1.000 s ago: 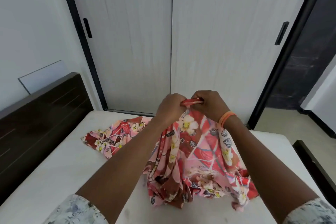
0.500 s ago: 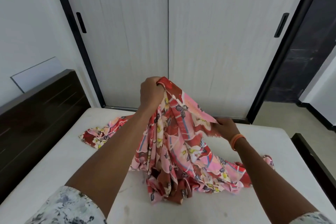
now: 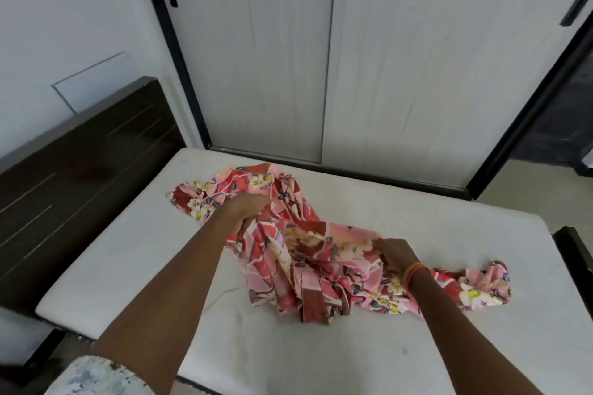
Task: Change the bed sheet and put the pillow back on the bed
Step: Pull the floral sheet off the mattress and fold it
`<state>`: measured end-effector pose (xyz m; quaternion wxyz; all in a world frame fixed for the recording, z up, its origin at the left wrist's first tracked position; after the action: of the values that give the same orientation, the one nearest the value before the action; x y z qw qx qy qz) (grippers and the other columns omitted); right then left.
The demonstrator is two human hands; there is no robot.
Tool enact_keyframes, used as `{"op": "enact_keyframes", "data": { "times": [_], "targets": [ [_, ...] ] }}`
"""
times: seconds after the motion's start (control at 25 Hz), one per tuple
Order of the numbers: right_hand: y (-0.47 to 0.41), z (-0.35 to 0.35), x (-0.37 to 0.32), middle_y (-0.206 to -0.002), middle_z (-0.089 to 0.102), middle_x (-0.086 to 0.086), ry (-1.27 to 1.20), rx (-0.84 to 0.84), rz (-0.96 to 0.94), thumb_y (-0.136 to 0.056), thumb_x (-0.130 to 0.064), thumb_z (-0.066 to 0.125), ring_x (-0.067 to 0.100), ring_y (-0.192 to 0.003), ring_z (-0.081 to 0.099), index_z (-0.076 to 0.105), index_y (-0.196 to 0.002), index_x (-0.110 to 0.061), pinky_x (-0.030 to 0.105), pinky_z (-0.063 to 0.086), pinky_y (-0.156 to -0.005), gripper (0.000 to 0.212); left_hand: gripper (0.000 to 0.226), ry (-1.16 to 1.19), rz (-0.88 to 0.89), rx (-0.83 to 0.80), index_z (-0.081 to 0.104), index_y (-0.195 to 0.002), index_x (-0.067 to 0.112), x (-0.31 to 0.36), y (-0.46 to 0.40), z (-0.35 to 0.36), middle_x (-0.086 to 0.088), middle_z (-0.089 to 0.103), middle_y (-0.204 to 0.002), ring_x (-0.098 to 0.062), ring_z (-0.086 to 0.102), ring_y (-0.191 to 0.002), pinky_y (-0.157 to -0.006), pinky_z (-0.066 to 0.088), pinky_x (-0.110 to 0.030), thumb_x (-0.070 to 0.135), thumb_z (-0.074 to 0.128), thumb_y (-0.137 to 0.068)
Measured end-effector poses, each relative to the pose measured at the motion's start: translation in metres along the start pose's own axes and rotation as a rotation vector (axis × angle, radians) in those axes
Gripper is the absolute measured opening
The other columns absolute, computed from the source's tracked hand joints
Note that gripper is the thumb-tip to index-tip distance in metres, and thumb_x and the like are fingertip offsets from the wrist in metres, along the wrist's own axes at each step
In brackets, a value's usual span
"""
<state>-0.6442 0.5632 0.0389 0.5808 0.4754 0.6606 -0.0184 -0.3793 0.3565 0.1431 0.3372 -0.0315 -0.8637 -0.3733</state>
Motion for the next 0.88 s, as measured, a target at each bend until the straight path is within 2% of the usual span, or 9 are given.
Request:
{"op": "enact_keyframes", "data": {
  "times": [0.08, 0.2, 0.36, 0.44, 0.52, 0.6, 0.68, 0.76, 0.88],
  "targets": [
    [0.018, 0.029, -0.016, -0.051, 0.057, 0.005, -0.011, -0.029, -0.139, -0.09, -0.015, 0.057, 0.017, -0.048, 0.043, 0.066, -0.067, -0.002, 0.025, 0.033, -0.05, 0.028, 0.019, 0.283, -0.038, -0.083, 0.056, -0.101, 0.01, -0.018, 0.01, 0.003, -0.001, 0.04, -0.033, -0.014, 0.029, -0.033, -0.045, 0.028, -0.021, 0.026, 0.046, -0.101],
    [0.048, 0.051, -0.041, -0.064, 0.062, 0.023, -0.057, 0.028, -0.386, -0.089, -0.015, 0.059, 0.02, -0.054, 0.049, 0.064, -0.063, 0.002, 0.032, 0.041, -0.057, 0.032, 0.014, 0.599, -0.008, -0.191, 0.052, -0.104, 0.008, -0.029, 0.03, 0.001, -0.004, 0.057, -0.053, -0.013, 0.018, -0.033, -0.043, 0.02, -0.021, 0.009, 0.041, -0.095],
    [0.072, 0.044, -0.068, -0.056, 0.062, 0.013, -0.181, 0.085, -0.49, -0.088, -0.011, 0.063, 0.015, -0.054, 0.058, 0.065, -0.065, -0.002, 0.024, 0.049, -0.053, 0.025, 0.016, 0.74, 0.006, -0.157, 0.053, -0.089, 0.001, -0.048, 0.044, -0.01, -0.011, 0.062, -0.083, -0.01, 0.036, -0.038, -0.042, 0.03, -0.021, 0.002, 0.039, -0.095],
    [0.071, 0.041, -0.072, -0.072, 0.068, 0.016, -0.343, 0.03, -0.395, -0.089, -0.015, 0.065, 0.024, -0.071, 0.066, 0.07, -0.077, -0.003, 0.036, 0.057, -0.067, 0.018, 0.018, 0.841, 0.018, -0.153, 0.056, -0.09, -0.001, -0.054, 0.046, -0.012, -0.013, 0.062, -0.078, -0.015, 0.051, -0.049, -0.048, 0.043, -0.026, 0.001, 0.039, -0.095],
    [0.073, 0.041, -0.071, -0.084, 0.07, 0.018, -0.43, 0.029, -0.315, -0.093, -0.024, 0.063, 0.028, -0.08, 0.067, 0.071, -0.086, -0.006, 0.048, 0.056, -0.079, 0.021, 0.022, 0.918, 0.058, -0.118, 0.063, -0.099, -0.003, -0.056, 0.047, -0.01, -0.016, 0.067, -0.084, -0.023, 0.062, -0.066, -0.061, 0.053, -0.035, 0.004, 0.043, -0.099],
    [0.085, 0.048, -0.074, -0.088, 0.071, 0.014, -0.441, 0.051, -0.315, -0.098, -0.028, 0.056, 0.028, -0.084, 0.068, 0.069, -0.091, -0.009, 0.047, 0.056, -0.081, 0.024, 0.023, 0.993, 0.127, -0.11, 0.061, -0.116, -0.006, -0.05, 0.051, -0.003, -0.019, 0.069, -0.095, -0.026, 0.067, -0.076, -0.065, 0.058, -0.039, 0.005, 0.048, -0.1],
    [0.107, 0.062, -0.082, -0.09, 0.072, 0.011, -0.464, 0.034, -0.365, -0.1, -0.027, 0.052, 0.026, -0.087, 0.069, 0.069, -0.094, -0.013, 0.044, 0.057, -0.078, 0.023, 0.023, 1.045, 0.17, -0.139, 0.058, -0.119, -0.007, -0.04, 0.061, 0.009, -0.021, 0.07, -0.093, -0.027, 0.07, -0.073, -0.06, 0.06, -0.039, 0.001, 0.049, -0.099],
    [0.127, 0.077, -0.092, -0.088, 0.073, 0.007, -0.469, 0.008, -0.452, -0.099, -0.021, 0.054, 0.023, -0.086, 0.069, 0.072, -0.093, -0.016, 0.041, 0.058, -0.075, 0.021, 0.024, 1.023, 0.186, -0.146, 0.057, -0.12, -0.007, -0.028, 0.07, 0.021, -0.025, 0.07, -0.094, -0.03, 0.071, -0.075, -0.064, 0.062, -0.041, -0.004, 0.048, -0.098],
    [0.146, 0.094, -0.101, -0.087, 0.071, 0.003, -0.242, 0.077, -0.649, -0.097, -0.018, 0.058, 0.019, -0.083, 0.067, 0.076, -0.091, -0.016, 0.038, 0.057, -0.076, 0.02, 0.025, 0.879, 0.252, -0.089, 0.061, -0.119, -0.002, -0.014, 0.087, 0.037, -0.024, 0.07, -0.1, -0.03, 0.07, -0.077, -0.074, 0.06, -0.043, 0.0, 0.046, -0.099]
  ]
}}
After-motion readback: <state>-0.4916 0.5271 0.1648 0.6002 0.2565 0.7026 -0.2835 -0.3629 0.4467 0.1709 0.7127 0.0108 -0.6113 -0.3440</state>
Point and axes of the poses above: each hand's wrist, its own y-axis away from the middle knuckle, its own z-axis out of the palm, x = y × z, the point moved 7 cm from there along -y, towards the middle knuckle
